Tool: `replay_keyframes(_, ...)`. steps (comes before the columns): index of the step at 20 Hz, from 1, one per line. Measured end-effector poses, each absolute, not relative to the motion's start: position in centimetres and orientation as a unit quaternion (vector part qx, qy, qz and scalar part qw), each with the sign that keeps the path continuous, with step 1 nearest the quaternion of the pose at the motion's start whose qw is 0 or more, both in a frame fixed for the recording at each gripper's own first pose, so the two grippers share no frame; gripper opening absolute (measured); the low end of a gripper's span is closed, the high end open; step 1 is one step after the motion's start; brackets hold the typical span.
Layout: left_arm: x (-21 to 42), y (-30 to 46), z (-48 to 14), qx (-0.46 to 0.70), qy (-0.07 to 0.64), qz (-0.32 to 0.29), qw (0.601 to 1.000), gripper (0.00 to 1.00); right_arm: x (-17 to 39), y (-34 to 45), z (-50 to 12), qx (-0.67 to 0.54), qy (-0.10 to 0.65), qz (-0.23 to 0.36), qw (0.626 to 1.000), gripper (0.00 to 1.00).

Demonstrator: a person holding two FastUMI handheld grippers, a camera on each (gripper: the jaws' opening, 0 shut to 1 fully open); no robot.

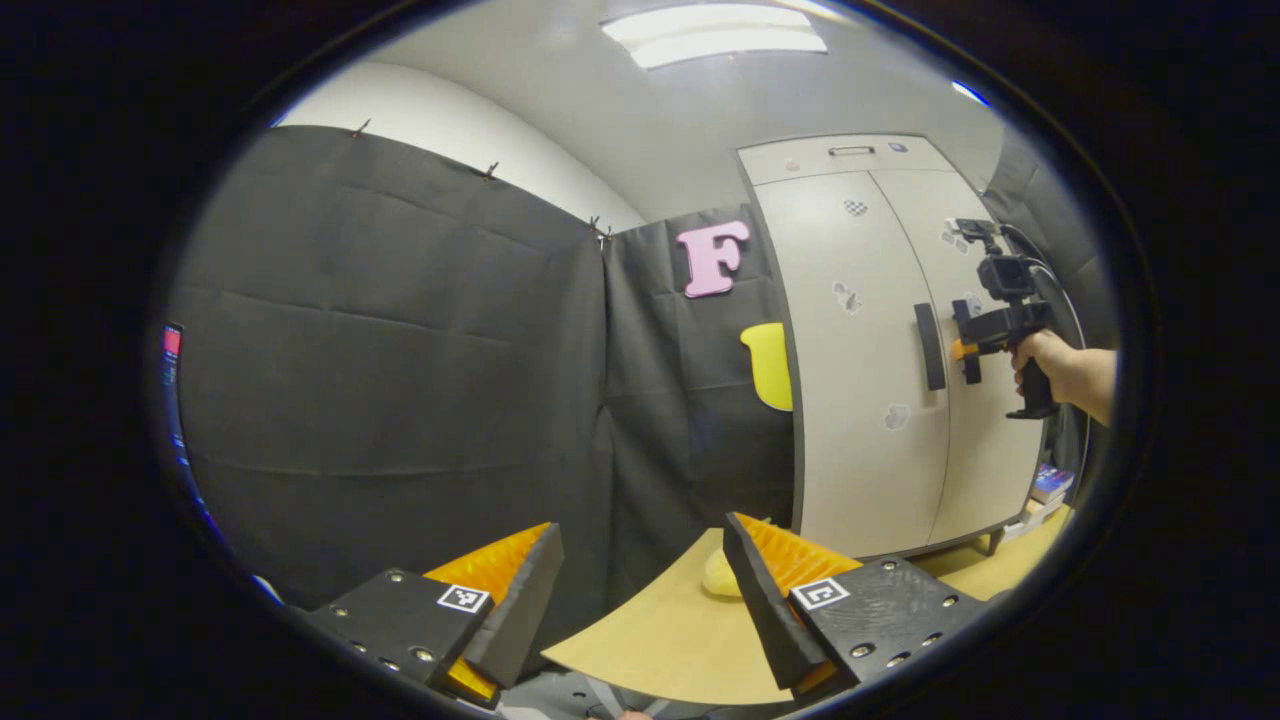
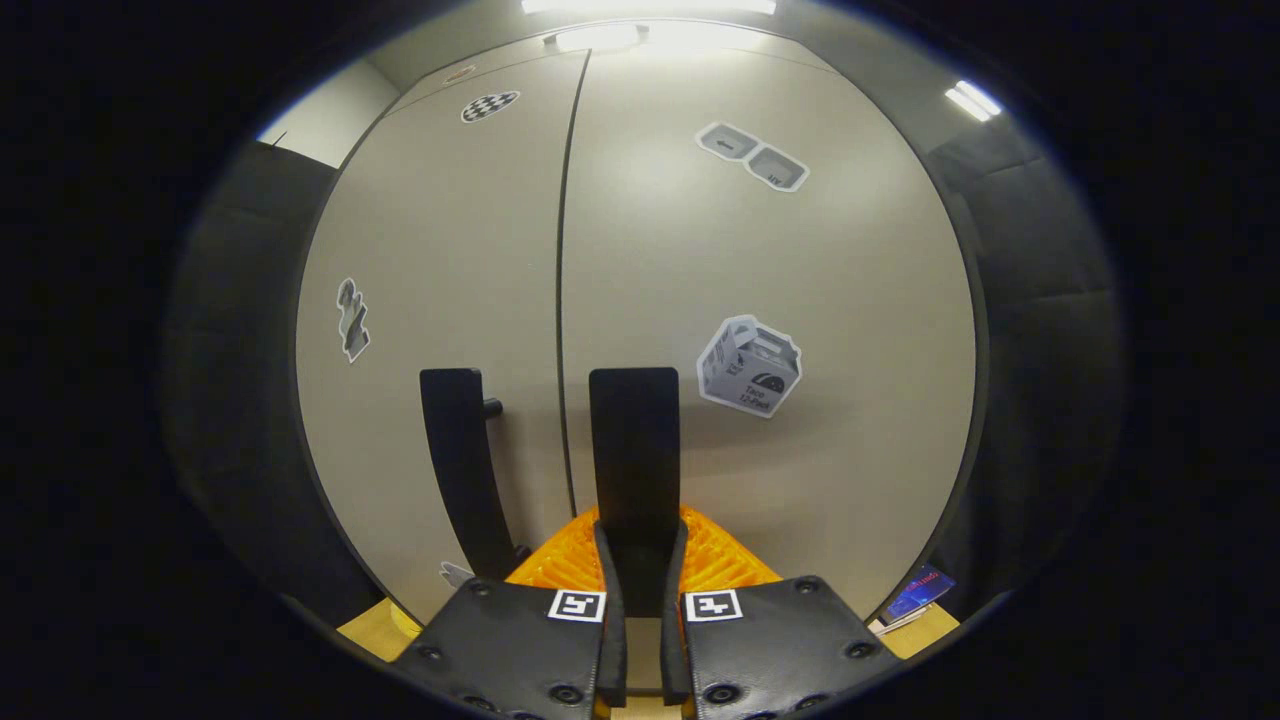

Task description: Open the right door of the double-door shoe cabinet with the right hand, and open the left door with the left hand.

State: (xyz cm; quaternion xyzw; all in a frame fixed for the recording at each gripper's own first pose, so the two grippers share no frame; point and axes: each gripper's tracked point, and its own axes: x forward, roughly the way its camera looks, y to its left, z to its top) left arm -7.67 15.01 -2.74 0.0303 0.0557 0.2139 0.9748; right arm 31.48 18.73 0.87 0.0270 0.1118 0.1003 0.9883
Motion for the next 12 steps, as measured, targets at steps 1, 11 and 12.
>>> replay_keyframes(1, -7.8, 14.9, -2.7, 0.030, 0.054, 0.213, 0.975, 0.93, 31.4, 18.9, 1.0, 0.030, 0.108, 0.100, 0.989, 0.11)
replay_keyframes(11, -7.9, 13.5, -1.4, 0.028, 0.039, 0.185, 0.982, 0.93, 28.1, 18.0, 1.5, 0.040, 0.122, 0.143, 0.981, 0.08)
replay_keyframes(12, -7.5, 13.0, -1.3, 0.028, 0.036, 0.179, 0.983, 0.93, 27.7, 17.8, 1.6, 0.039, 0.123, 0.147, 0.981, 0.05)
